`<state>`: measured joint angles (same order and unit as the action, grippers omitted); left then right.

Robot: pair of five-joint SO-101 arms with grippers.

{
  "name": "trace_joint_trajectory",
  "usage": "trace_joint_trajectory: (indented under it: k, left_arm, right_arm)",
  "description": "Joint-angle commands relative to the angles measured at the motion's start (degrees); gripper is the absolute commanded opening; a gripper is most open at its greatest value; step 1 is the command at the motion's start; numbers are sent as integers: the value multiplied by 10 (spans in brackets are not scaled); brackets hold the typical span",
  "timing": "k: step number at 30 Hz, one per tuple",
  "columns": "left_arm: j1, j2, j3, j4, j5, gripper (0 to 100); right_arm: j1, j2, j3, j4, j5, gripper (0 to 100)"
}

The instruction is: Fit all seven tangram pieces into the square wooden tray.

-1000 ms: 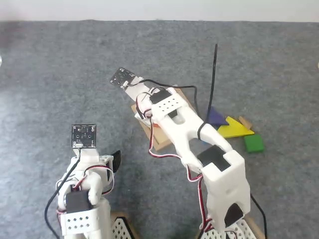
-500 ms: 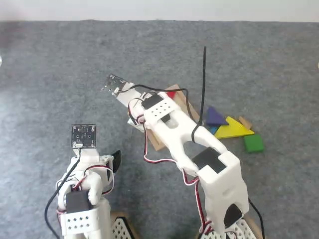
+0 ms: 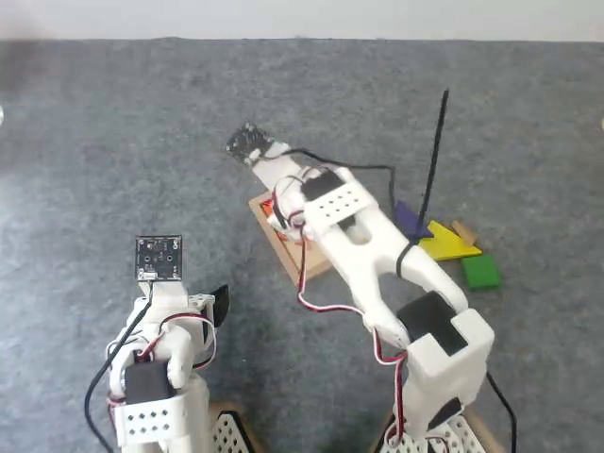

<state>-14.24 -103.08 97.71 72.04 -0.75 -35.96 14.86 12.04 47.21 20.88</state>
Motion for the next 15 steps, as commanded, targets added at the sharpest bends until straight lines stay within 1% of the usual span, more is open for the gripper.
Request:
trace_joint_trajectory:
  k: [1, 15]
  left_arm:
    - [-1, -12, -13, 3, 4, 271]
    - [-1, -12, -13, 3, 4, 271]
  right_arm:
    - [-7, -43, 10, -36, -6, 154]
    - [-15, 10, 6, -40, -2, 154]
